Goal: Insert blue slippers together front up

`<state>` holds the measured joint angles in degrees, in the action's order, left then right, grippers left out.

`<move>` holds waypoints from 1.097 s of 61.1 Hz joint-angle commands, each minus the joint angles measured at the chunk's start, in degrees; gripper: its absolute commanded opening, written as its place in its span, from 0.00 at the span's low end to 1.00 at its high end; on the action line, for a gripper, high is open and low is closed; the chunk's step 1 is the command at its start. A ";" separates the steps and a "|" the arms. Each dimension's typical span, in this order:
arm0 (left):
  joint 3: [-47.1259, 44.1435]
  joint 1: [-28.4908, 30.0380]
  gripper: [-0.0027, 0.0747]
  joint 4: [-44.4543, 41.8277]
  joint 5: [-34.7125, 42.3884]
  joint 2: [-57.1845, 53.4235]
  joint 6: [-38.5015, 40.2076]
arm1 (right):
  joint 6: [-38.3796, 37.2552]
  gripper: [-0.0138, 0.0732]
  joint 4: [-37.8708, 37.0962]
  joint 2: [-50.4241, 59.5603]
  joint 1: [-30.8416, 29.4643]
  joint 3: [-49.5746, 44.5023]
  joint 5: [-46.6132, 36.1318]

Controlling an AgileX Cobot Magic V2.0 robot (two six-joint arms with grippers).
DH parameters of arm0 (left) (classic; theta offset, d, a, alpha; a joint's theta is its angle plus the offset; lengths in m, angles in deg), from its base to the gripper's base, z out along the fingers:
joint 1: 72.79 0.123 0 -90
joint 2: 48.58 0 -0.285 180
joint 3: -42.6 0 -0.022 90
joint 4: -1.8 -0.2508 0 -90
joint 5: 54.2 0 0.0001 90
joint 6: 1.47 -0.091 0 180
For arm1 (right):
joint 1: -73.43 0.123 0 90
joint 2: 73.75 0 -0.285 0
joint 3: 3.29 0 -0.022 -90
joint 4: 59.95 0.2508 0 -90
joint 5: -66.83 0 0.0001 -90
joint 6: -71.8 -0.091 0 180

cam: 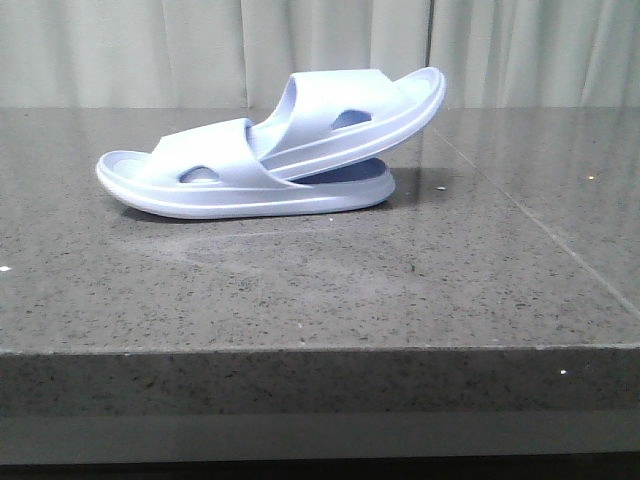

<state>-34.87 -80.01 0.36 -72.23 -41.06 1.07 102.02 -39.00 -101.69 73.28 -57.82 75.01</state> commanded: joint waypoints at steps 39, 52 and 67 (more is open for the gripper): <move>-1.19 0.24 0.01 1.44 12.26 -1.46 0.48 | 0.34 0.09 0.32 -0.11 0.01 1.55 -4.60; -1.19 0.24 0.01 1.44 12.26 -1.46 0.48 | 0.34 0.09 0.32 -0.11 0.01 1.55 -4.60; -1.19 0.24 0.01 1.44 12.26 -1.46 0.48 | 0.34 0.09 0.32 -0.11 0.01 1.55 -4.60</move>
<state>-34.87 -80.01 1.28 -65.03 -41.06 1.10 102.02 -38.90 -101.69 73.28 -57.82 75.01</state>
